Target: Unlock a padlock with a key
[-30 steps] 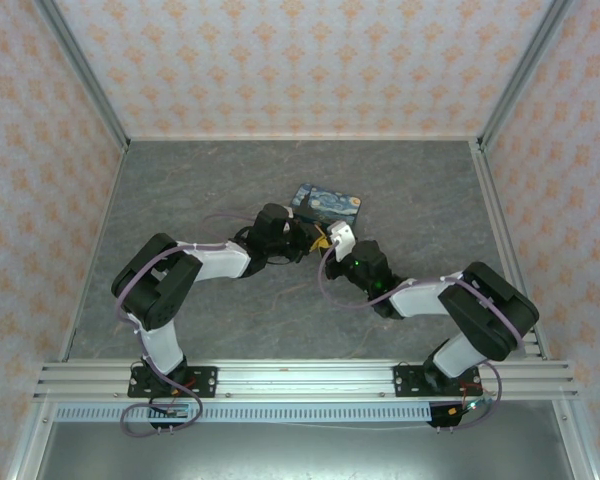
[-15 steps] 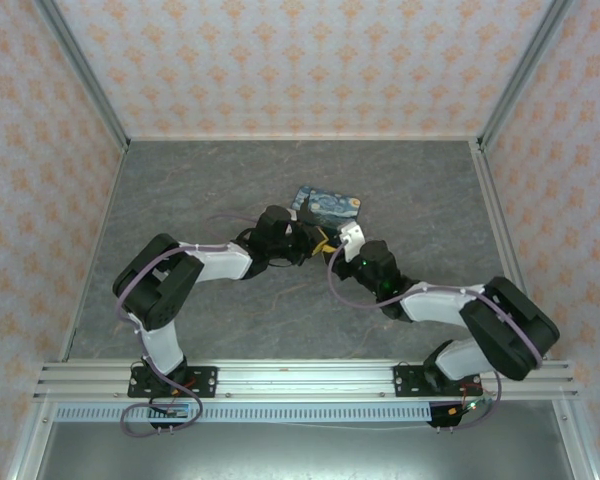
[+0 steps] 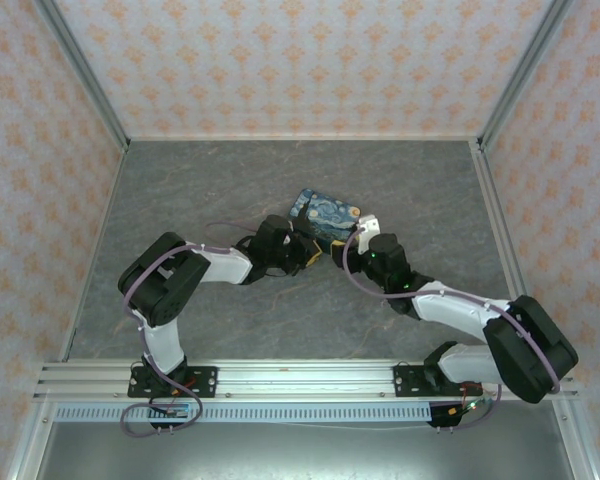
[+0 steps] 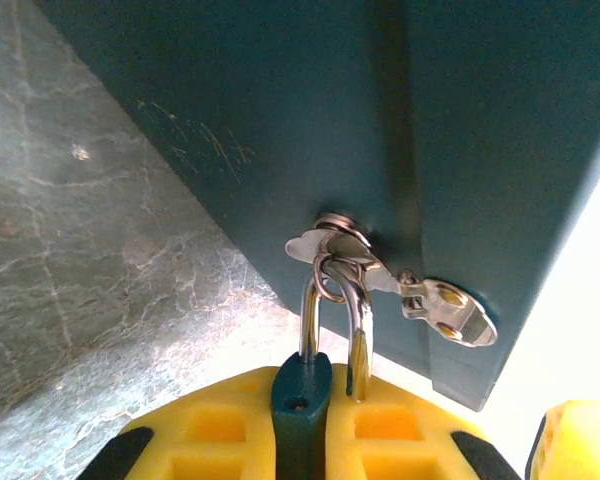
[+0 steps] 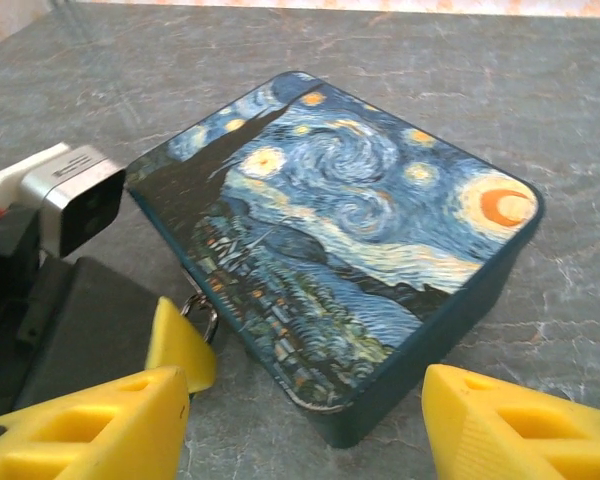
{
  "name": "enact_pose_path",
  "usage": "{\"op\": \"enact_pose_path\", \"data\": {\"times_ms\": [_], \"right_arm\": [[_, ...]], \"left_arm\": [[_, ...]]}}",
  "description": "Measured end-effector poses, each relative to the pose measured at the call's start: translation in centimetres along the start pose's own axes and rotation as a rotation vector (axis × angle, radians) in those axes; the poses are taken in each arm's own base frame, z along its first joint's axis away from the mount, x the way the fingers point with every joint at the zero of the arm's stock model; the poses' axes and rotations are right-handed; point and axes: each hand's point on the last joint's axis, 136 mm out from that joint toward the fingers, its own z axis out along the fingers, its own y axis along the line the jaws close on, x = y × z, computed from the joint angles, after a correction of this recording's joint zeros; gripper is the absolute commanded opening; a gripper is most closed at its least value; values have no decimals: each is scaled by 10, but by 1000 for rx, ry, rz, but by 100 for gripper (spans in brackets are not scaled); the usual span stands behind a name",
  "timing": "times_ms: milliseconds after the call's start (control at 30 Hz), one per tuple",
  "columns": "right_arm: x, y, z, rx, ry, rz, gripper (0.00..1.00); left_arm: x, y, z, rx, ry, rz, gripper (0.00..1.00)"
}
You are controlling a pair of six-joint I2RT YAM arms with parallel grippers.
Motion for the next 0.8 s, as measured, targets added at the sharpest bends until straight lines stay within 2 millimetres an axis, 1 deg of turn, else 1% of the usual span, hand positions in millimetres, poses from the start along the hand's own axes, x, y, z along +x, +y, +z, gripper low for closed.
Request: {"op": "enact_pose_path", "data": {"times_ms": [133, 300, 400, 500, 667, 733, 800], "right_arm": [[-3, -7, 1, 14, 18, 63, 68], [-1, -8, 1, 18, 41, 96, 72], [1, -12, 1, 19, 57, 126, 74], [-2, -17, 1, 13, 61, 178, 74], [-7, -27, 1, 6, 67, 274, 80], [-7, -30, 0, 0, 71, 310, 84], [-9, -32, -1, -10, 72, 347, 89]], "left_arm": [[-1, 3, 0, -19, -5, 34, 26], [-1, 23, -2, -103, -11, 63, 46], [-1, 26, -10, -141, -24, 90, 53], [-2, 17, -23, -145, -40, 128, 57], [-7, 0, -48, -147, -88, 205, 65], [-15, -6, -62, -157, -120, 232, 68], [-26, -12, -75, -160, -158, 258, 72]]}}
